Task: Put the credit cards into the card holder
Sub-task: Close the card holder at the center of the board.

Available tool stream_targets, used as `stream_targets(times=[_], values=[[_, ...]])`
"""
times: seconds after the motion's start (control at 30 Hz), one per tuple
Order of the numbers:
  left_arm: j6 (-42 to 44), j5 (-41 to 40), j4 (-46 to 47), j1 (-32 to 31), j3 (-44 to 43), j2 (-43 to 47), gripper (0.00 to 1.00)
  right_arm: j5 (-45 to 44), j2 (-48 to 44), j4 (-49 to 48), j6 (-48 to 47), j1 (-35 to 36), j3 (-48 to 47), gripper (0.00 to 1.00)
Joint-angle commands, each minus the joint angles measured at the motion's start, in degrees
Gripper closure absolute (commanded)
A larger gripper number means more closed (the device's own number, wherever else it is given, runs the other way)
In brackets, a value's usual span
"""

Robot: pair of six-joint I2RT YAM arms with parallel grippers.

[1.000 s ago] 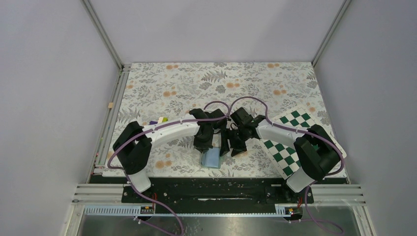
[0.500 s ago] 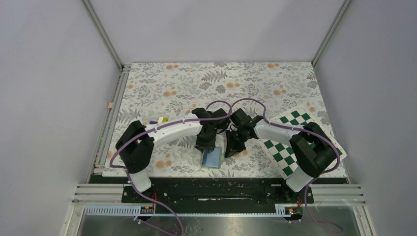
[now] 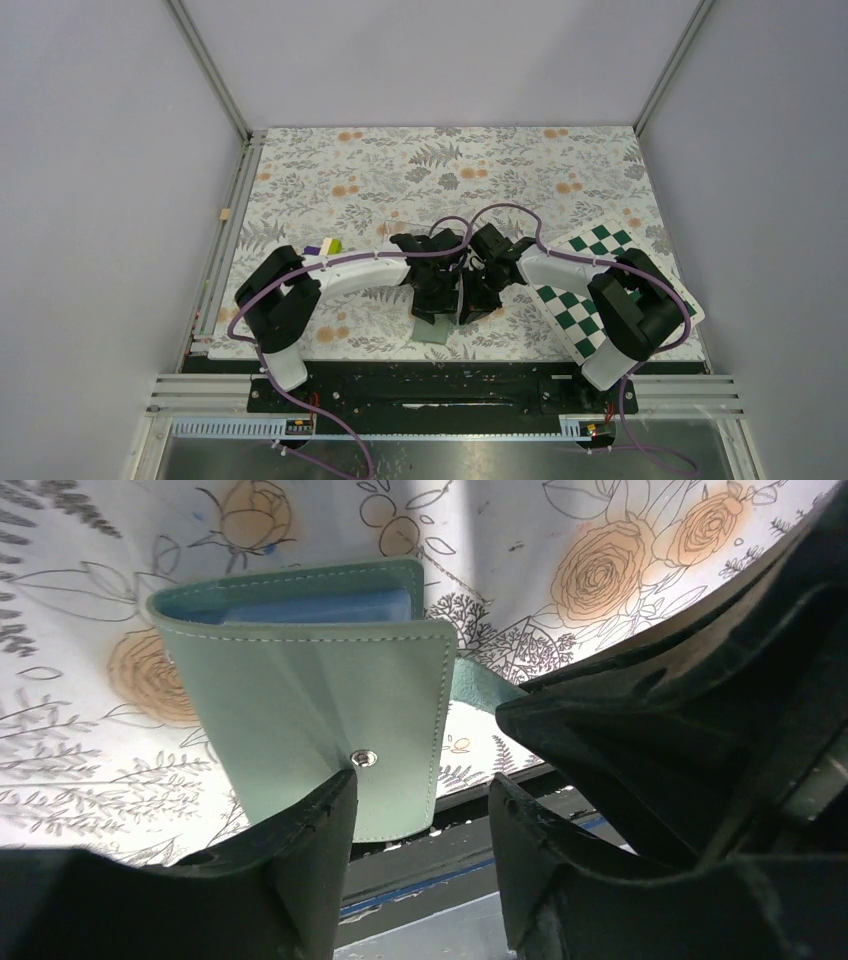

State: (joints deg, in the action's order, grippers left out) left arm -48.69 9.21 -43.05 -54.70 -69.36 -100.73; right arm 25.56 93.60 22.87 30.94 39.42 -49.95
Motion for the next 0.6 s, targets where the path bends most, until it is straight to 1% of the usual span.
stream_targets(times=[0.0, 0.07, 0.13, 0.23, 0.3, 0.43, 0.57], values=[[-2.2, 5.5, 10.2, 0.0, 4.0, 0.6, 0.47, 1.2, -0.9, -0.2, -0.1, 0.5, 0.9, 1.00], [-3.2, 6.7, 14.3, 0.5, 6.6, 1.5, 0.45, 1.2, -1.3, -0.4, 0.0, 0.6, 1.5, 1.00], [-4.8, 8.6, 20.5, 1.2, 10.3, 3.2, 0.43, 1.2, -1.7, -0.5, 0.1, 0.5, 2.0, 1.00], [-8.4, 12.3, 31.3, 2.8, 17.1, 6.2, 0.42, 1.4, -2.3, -0.8, 0.4, 0.5, 2.4, 1.00], [-10.2, 13.3, 36.7, 3.9, 21.1, 8.3, 0.42, 1.6, -2.6, -0.9, 0.5, 0.4, 2.3, 1.00], [-10.4, 13.0, 39.8, 5.8, 26.0, 12.1, 0.44, 2.2, -2.4, -1.0, 0.7, 0.5, 1.3, 1.00], [-10.9, 12.1, 41.9, 7.3, 30.6, 17.1, 0.50, 2.7, -2.3, -0.9, 0.7, 0.5, 0.8, 0.99]])
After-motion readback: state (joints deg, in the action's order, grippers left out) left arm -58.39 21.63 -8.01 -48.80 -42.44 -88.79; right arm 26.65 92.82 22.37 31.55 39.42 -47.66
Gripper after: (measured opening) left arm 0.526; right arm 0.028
